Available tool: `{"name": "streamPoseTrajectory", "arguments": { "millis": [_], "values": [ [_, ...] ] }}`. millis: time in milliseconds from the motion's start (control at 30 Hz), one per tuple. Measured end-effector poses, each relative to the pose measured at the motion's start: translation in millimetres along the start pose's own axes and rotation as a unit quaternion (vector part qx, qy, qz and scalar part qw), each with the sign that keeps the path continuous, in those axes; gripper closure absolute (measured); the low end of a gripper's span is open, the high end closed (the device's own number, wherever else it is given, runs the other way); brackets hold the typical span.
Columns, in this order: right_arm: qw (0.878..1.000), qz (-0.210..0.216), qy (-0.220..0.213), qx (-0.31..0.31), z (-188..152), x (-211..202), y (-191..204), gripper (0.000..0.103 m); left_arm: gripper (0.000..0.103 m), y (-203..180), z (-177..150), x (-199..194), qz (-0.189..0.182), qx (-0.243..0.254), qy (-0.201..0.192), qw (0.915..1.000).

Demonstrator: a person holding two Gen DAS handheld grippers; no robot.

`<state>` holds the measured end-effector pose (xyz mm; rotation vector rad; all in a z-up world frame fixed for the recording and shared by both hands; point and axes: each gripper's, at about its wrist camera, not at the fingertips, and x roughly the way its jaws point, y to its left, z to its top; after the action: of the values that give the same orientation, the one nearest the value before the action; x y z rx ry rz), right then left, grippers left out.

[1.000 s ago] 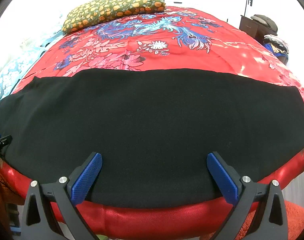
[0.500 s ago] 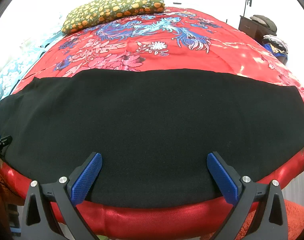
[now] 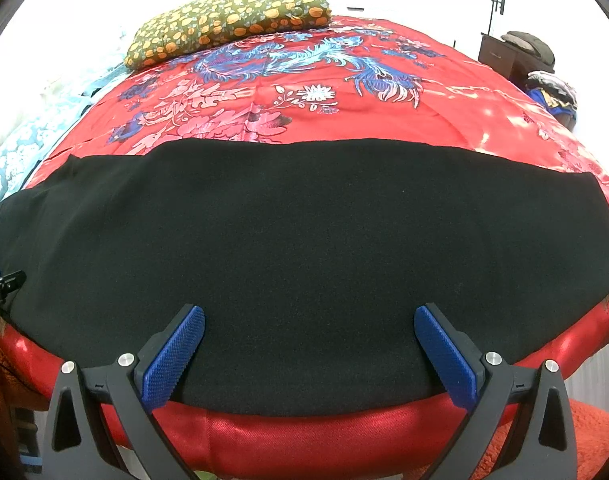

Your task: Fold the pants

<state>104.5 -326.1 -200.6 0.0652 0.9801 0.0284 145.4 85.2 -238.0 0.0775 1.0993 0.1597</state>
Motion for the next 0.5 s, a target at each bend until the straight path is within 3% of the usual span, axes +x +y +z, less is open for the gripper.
{"name": "streamPoseTrajectory", "arguments": {
  "millis": [233, 367, 500],
  "values": [
    [1.000, 0.000, 0.000, 0.000, -0.9, 0.1, 0.7, 0.000, 0.001, 6.2, 5.8, -4.6, -0.024, -0.030, 0.008, 0.9992],
    [1.000, 0.000, 0.000, 0.000, -1.0, -0.1, 1.1, 0.000, 0.001, 6.4, 5.7, -18.1, -0.057, -0.054, -0.015, 0.9968],
    [1.000, 0.005, 0.003, -0.004, 1.2, -2.5, 1.3, 0.000, 0.001, -2.7, 6.2, -29.0, -0.046, -0.035, -0.039, 0.9975]
  ]
}}
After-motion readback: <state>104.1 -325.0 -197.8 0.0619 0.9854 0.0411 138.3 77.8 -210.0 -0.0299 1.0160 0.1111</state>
